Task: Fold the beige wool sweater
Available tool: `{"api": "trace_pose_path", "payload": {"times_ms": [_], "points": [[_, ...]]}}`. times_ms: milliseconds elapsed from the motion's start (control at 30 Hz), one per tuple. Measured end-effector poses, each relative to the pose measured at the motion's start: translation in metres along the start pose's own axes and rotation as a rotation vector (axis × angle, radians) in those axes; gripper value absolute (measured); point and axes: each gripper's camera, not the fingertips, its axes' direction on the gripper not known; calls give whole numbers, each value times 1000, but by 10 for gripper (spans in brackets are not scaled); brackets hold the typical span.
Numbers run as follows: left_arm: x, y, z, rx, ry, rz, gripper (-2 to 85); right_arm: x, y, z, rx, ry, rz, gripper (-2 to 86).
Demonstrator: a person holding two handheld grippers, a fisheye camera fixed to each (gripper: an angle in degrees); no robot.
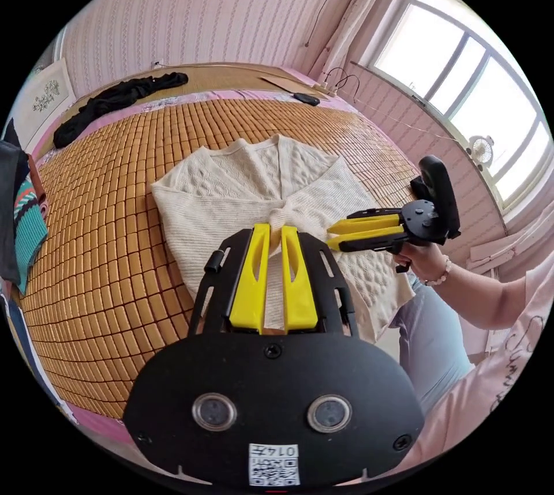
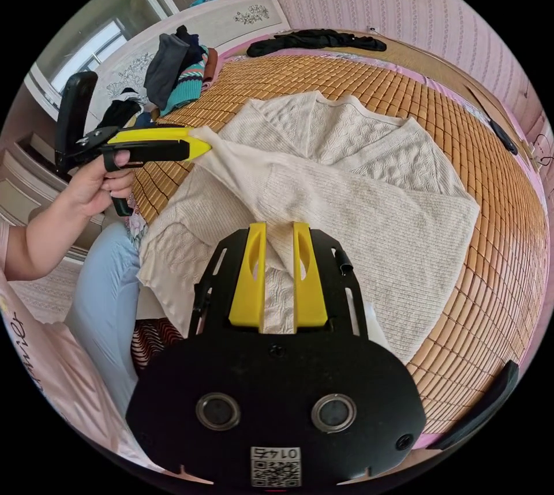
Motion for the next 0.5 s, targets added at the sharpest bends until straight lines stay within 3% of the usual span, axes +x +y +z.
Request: {"api": "trace_pose_path", "payload": {"times_ms": [233, 367, 500], "points": [[-74, 38, 49, -240, -162, -139, 42, 5, -15, 24, -71, -99, 28, 76], [-103, 48, 33, -184, -34, -261, 52, 17, -9, 4, -44, -115, 32, 83], [-115, 48, 1, -108, -77, -228, 67, 62, 1, -34, 40, -57, 99, 88]]}}
